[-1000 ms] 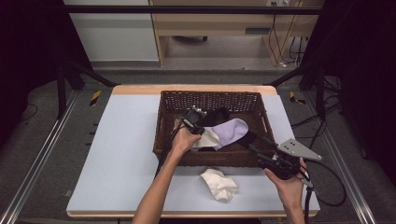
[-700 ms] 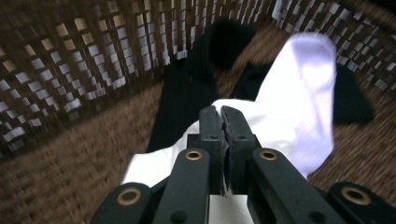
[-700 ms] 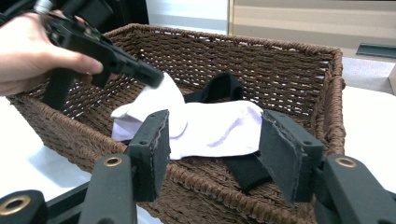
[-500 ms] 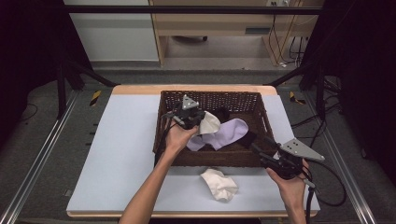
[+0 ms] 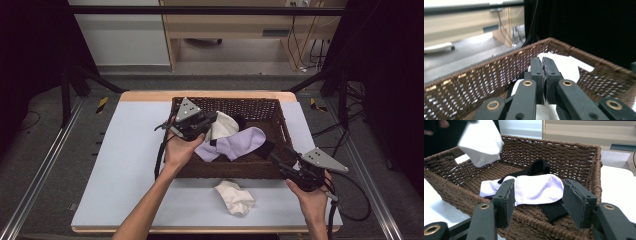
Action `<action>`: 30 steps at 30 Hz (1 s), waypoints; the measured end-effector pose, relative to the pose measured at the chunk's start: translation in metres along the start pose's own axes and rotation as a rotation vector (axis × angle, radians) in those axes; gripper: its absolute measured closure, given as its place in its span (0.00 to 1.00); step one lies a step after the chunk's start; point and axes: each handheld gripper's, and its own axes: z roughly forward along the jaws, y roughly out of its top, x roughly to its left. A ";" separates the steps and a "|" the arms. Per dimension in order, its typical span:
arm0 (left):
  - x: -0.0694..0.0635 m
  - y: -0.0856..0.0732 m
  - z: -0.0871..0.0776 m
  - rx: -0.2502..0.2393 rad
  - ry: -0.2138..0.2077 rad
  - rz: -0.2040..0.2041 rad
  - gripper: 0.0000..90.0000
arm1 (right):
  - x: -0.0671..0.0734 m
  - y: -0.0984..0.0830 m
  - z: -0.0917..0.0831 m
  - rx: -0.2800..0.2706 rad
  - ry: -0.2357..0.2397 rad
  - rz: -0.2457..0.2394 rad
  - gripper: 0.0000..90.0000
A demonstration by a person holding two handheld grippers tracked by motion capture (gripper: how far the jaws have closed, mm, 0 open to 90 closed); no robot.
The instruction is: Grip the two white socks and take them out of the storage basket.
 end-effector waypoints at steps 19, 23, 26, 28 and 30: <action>-0.042 0.013 -0.078 -0.077 -0.071 0.055 0.96 | -0.003 0.002 -0.006 -0.023 -0.018 -0.002 0.47; -0.048 0.000 -0.090 -0.061 -0.073 0.058 0.96 | -0.005 0.002 -0.009 -0.033 -0.030 -0.001 0.46; -0.052 -0.013 -0.097 -0.038 -0.081 0.049 0.96 | -0.006 0.003 -0.010 -0.038 -0.037 -0.005 0.45; -0.054 -0.020 -0.101 -0.028 -0.085 0.047 0.96 | -0.006 0.003 -0.011 -0.037 -0.040 -0.007 0.45; -0.057 -0.027 -0.105 -0.017 -0.090 0.051 0.96 | -0.005 0.002 -0.010 -0.029 -0.044 -0.012 0.45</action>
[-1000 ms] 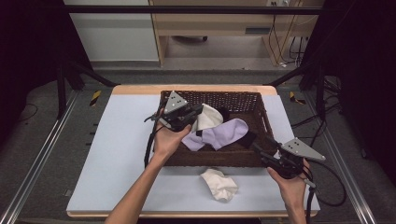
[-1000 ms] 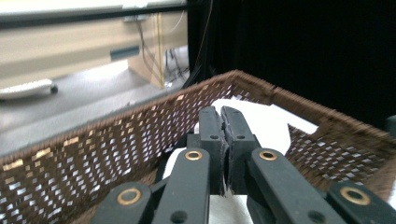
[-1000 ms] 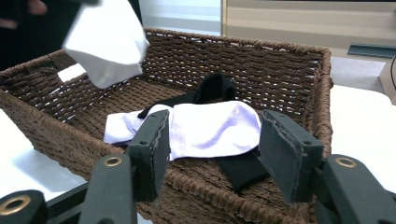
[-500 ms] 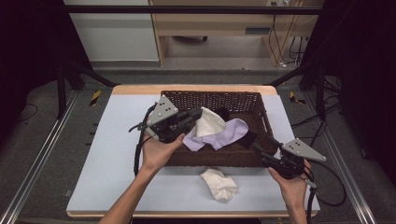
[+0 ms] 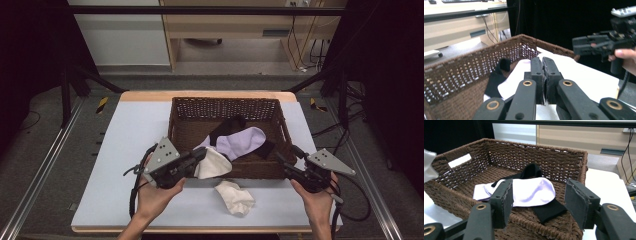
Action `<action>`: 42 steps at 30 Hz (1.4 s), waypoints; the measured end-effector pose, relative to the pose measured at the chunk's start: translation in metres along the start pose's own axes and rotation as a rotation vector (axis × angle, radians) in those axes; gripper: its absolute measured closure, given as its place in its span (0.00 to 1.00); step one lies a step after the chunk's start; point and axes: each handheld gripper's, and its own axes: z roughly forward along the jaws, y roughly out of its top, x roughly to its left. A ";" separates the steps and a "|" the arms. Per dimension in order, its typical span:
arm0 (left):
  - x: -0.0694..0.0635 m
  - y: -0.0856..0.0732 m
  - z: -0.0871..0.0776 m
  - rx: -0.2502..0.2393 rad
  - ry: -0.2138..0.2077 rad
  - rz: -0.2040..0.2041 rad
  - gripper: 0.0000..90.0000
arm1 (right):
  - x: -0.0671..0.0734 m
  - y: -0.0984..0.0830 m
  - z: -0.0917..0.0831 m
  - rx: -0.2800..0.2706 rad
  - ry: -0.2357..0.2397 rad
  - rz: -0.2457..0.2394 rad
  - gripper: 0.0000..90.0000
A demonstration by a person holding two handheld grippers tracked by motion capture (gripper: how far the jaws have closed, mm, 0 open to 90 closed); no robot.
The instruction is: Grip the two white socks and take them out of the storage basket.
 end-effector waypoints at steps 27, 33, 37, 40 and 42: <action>-0.001 -0.111 0.028 0.246 -0.005 -0.108 0.91 | 0.006 -0.008 0.010 0.032 0.002 -0.013 0.43; 0.006 -0.125 0.030 0.230 0.026 -0.125 0.68 | 0.002 -0.010 0.012 0.036 -0.008 -0.005 0.43; 0.010 -0.128 0.019 0.219 0.045 -0.150 0.57 | 0.000 -0.011 0.011 0.033 -0.016 0.000 0.41; 0.018 -0.131 0.006 0.203 0.081 -0.165 0.52 | -0.004 -0.012 0.009 0.028 -0.032 0.008 0.39; 0.027 -0.133 -0.004 0.199 0.118 -0.178 0.48 | -0.008 -0.013 0.008 0.029 -0.047 0.019 0.36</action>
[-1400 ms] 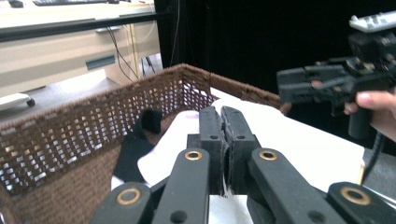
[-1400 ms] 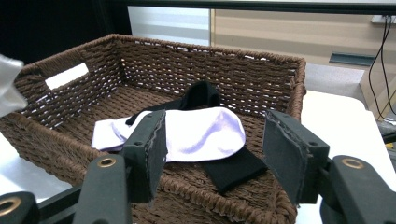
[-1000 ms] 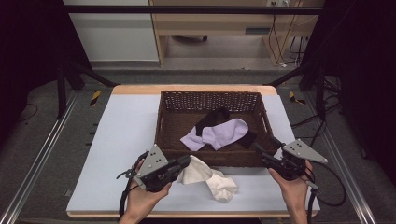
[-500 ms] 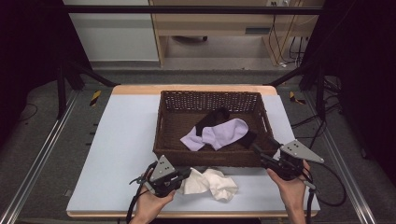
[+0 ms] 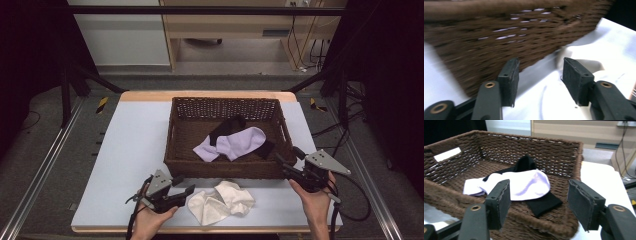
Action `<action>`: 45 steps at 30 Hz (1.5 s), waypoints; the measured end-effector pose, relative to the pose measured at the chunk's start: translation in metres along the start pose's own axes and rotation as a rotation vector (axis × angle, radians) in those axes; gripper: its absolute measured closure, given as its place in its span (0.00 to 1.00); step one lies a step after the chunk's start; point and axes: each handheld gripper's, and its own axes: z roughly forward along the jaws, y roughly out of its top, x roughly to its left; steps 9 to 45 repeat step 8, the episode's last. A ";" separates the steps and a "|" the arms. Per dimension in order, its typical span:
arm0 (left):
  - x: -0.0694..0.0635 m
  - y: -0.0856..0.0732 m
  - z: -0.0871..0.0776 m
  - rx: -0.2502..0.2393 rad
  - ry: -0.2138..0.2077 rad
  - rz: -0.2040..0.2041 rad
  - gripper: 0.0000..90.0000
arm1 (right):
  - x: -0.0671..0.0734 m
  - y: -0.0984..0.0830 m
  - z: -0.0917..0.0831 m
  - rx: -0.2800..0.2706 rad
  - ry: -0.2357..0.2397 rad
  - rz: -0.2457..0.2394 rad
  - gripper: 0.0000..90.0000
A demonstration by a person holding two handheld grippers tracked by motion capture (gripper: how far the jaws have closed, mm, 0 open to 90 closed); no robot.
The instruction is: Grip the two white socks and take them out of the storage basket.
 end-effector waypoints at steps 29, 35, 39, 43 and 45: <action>0.047 -0.014 -0.023 -0.011 0.154 -0.041 0.35 | -0.016 -0.006 -0.002 0.010 -0.041 0.035 0.24; 0.047 -0.014 -0.023 -0.011 0.154 -0.041 0.35 | -0.016 -0.006 -0.002 0.010 -0.041 0.035 0.24; 0.047 -0.014 -0.023 -0.011 0.154 -0.041 0.35 | -0.016 -0.006 -0.002 0.010 -0.041 0.035 0.24; 0.047 -0.014 -0.023 -0.011 0.154 -0.041 0.35 | -0.016 -0.006 -0.002 0.010 -0.041 0.035 0.24; 0.047 -0.014 -0.023 -0.011 0.154 -0.041 0.35 | -0.016 -0.006 -0.002 0.010 -0.041 0.035 0.24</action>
